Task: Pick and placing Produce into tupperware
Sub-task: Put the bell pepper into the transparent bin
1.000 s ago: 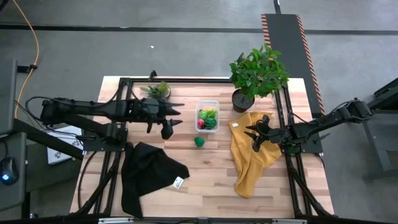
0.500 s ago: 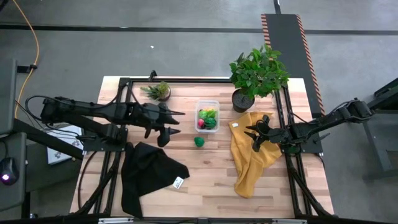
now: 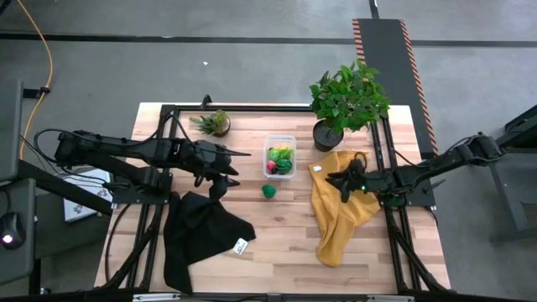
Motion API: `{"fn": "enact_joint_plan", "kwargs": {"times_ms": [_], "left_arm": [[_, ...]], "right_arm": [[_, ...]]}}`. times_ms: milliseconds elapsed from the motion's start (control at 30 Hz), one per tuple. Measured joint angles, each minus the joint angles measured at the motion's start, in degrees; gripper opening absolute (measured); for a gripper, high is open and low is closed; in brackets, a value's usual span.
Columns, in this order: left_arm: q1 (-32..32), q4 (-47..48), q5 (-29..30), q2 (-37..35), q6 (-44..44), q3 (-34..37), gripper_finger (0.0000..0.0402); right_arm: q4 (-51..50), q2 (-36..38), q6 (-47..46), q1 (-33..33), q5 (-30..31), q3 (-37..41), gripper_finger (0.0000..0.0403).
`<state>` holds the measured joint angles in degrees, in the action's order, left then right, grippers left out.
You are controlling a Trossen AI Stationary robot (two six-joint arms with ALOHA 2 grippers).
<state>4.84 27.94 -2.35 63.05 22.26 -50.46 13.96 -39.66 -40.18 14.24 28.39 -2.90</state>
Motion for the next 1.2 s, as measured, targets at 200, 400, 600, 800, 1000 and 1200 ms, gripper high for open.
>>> {"fn": "enact_joint_plan", "kwargs": {"times_ms": [200,400,600,800,1000,1200], "left_arm": [[0.0,0.93,-0.02,0.0,0.54,0.0,0.0177],[0.0,1.01,-0.02,0.02,0.49,0.0,0.0177],[0.0,0.98,-0.02,0.04,0.48,0.0,0.0177],[0.0,0.98,-0.07,0.04,0.43,0.0,0.0177],[0.0,1.01,-3.25,-0.24,0.07,0.0,0.0177],[0.01,1.68,-3.6,-2.27,0.07,-0.07,0.0177]], "right_arm": [[7.4,0.0,-15.74,0.0,4.73,0.0,0.0114],[9.15,0.0,-30.47,-0.5,9.64,0.01,0.0114],[9.2,0.0,-36.55,-0.5,9.74,0.0,0.0114],[14.1,-0.02,-39.52,-0.5,9.09,0.0,0.0114],[27.27,-0.05,-18.33,-0.48,-2.86,-1.48,0.0114],[8.81,-1.99,-6.86,-0.41,-9.85,-14.35,0.0114]]}}
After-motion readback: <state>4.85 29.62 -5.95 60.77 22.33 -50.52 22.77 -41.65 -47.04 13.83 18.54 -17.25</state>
